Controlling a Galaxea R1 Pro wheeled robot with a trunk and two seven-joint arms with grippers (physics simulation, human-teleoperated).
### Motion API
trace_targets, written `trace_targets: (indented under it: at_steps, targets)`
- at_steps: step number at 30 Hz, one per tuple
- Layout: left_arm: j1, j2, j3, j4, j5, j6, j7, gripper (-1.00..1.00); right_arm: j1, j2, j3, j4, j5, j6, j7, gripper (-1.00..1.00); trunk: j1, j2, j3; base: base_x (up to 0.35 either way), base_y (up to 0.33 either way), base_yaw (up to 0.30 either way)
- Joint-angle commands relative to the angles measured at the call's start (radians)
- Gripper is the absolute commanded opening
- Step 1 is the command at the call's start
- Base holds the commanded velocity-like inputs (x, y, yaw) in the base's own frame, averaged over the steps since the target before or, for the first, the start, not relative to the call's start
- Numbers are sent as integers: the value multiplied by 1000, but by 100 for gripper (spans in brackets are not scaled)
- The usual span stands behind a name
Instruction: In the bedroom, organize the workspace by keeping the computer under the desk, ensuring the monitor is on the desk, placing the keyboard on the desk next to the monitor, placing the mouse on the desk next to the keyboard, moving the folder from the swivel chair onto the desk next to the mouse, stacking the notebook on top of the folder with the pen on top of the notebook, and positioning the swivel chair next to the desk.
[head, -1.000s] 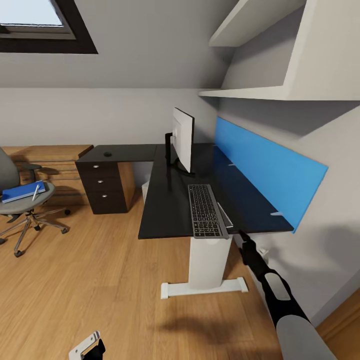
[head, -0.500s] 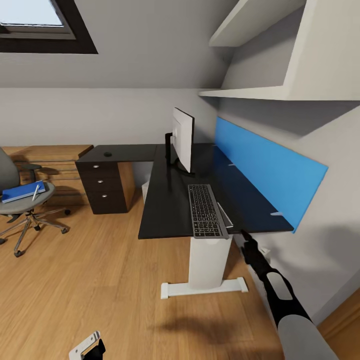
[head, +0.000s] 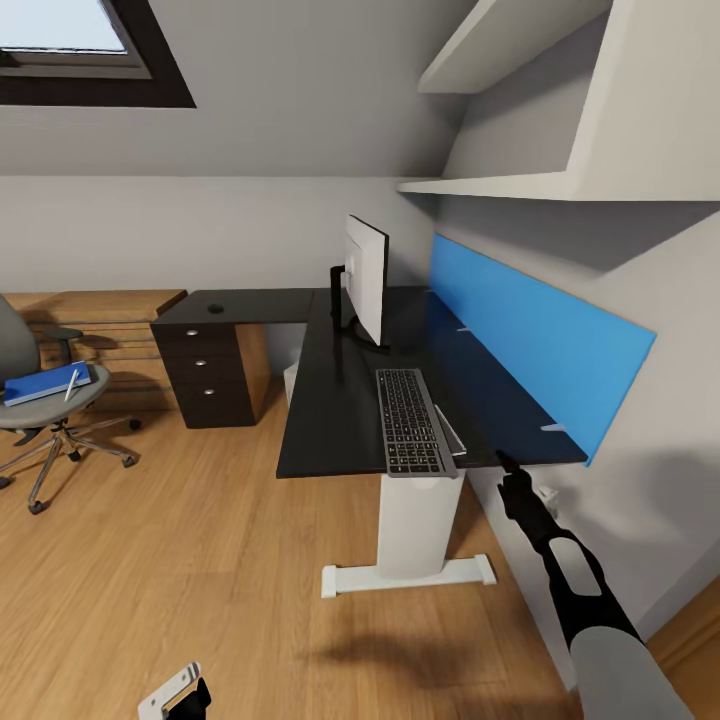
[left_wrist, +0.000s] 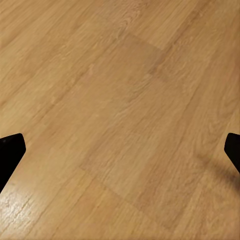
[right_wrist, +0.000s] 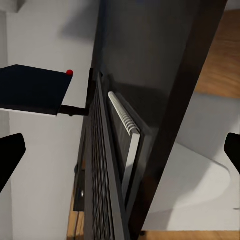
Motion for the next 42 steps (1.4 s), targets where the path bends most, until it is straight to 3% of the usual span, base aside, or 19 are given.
trace_targets:
  at_steps: [1,21,25,35,42]
  targets:
    - [-1,2,-8,-1,10,-7,6,100,-1,0,-4,0,-7,9,2,100,0,0,-1,0,0,0]
    - [-1,2,-10,-1,9,-7,5,100,-1,10,0,14,-4,9,-41,100,0,0,-1,-98,71,0]
    - [-1,2,-10,-1,10,-7,5,100,-1,14,2,57,-3,7,-42,100,0,0,-1,-14,11,0]
    - [-1,2,-10,-1,10,-7,5,100,-1,40,26,70,-3,3,-41,100,0,0,-1,-137,108,0]
    - [-1,2,-10,-1,10,-7,5,100,-1,44,51,71,-3,1,-41,100,0,0,-1,-53,88,0]
